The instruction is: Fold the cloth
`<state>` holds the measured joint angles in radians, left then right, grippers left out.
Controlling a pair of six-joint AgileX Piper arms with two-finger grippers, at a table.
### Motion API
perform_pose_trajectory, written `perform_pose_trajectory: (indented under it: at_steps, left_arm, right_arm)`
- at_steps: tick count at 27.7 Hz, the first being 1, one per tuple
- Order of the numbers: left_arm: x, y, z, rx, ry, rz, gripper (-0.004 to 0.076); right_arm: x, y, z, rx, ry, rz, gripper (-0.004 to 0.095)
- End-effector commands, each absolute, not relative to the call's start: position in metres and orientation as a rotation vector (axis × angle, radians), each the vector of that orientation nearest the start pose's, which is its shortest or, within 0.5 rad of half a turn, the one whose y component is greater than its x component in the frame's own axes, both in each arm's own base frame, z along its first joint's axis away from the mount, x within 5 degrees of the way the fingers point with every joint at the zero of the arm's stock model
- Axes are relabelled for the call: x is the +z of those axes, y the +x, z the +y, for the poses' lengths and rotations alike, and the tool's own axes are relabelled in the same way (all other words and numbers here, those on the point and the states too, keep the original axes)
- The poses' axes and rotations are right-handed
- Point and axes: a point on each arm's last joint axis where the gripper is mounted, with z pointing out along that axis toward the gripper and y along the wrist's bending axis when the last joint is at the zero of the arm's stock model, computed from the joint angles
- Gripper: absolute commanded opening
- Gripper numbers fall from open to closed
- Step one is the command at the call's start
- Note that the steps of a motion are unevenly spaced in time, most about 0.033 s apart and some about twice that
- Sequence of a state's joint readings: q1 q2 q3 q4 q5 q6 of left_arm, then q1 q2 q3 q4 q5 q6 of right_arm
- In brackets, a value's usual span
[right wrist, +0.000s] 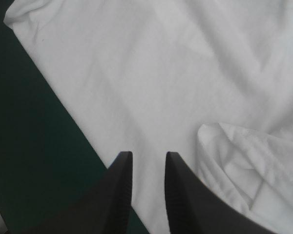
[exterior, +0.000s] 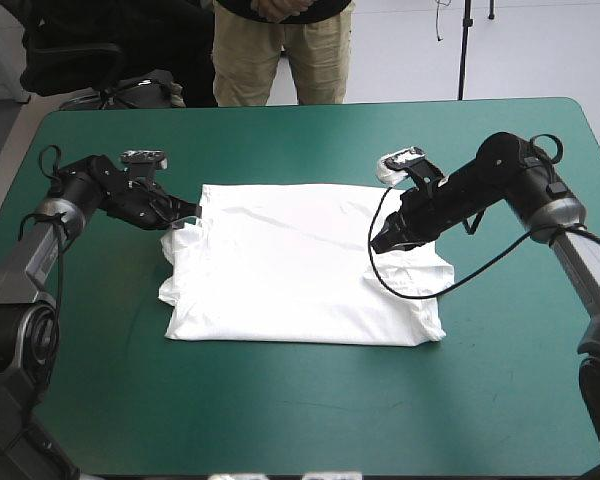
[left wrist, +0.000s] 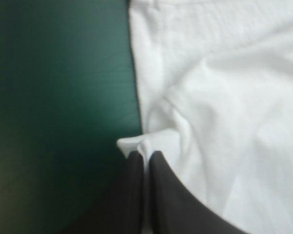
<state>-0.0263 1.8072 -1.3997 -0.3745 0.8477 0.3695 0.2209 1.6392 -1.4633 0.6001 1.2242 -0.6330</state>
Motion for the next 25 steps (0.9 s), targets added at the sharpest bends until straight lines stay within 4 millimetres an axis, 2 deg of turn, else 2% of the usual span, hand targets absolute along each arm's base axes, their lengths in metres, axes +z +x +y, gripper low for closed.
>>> perform_pose_trajectory:
  at_steps: [1,7,10,13,17,19,21,22,23,24,25]
  left_arm:
    - [0.279,0.376,-0.067,-0.348,0.384,2.576,-0.0017]
    - [0.278,0.361,-0.134,-0.398,0.586,2.529,-0.0017]
    - [0.278,0.355,-0.160,-0.393,0.650,2.480,-0.0017]
    - [0.273,0.356,-0.172,-0.392,0.663,2.455,-0.0017]
    - [0.249,0.362,-0.177,-0.387,0.670,2.518,0.0004]
    - [0.240,0.364,-0.178,-0.377,0.701,2.543,0.0056]
    - [0.233,0.364,-0.179,-0.369,0.749,2.563,0.0168]
    - [0.234,0.363,-0.178,-0.360,0.773,2.565,0.0309]
    - [0.239,0.362,-0.176,-0.352,0.777,2.561,0.0361]
    - [0.256,0.358,-0.171,-0.334,0.777,2.552,0.0442]
    - [0.269,0.356,-0.168,-0.317,0.772,2.533,0.0448]
  right_arm:
    - [0.355,0.306,0.119,0.753,-0.946,2.423,0.0229]
    - [0.355,0.305,0.119,0.758,-0.945,2.430,0.0229]
    - [0.355,0.305,0.119,0.758,-0.945,2.430,0.0229]
    - [0.355,0.305,0.119,0.758,-0.945,2.430,0.0229]
    - [0.356,0.305,0.120,0.778,-0.939,2.424,0.0229]
    - [0.356,0.305,0.120,0.778,-0.935,2.420,0.0229]
    - [0.356,0.305,0.120,0.778,-0.934,2.419,0.0230]
    - [0.356,0.305,0.120,0.775,-0.934,2.416,0.0230]
    - [0.357,0.305,0.120,0.769,-0.935,2.412,0.0230]
    - [0.360,0.304,0.119,0.761,-0.929,2.406,0.0229]
    - [0.362,0.301,0.118,0.758,-0.931,2.399,0.0229]
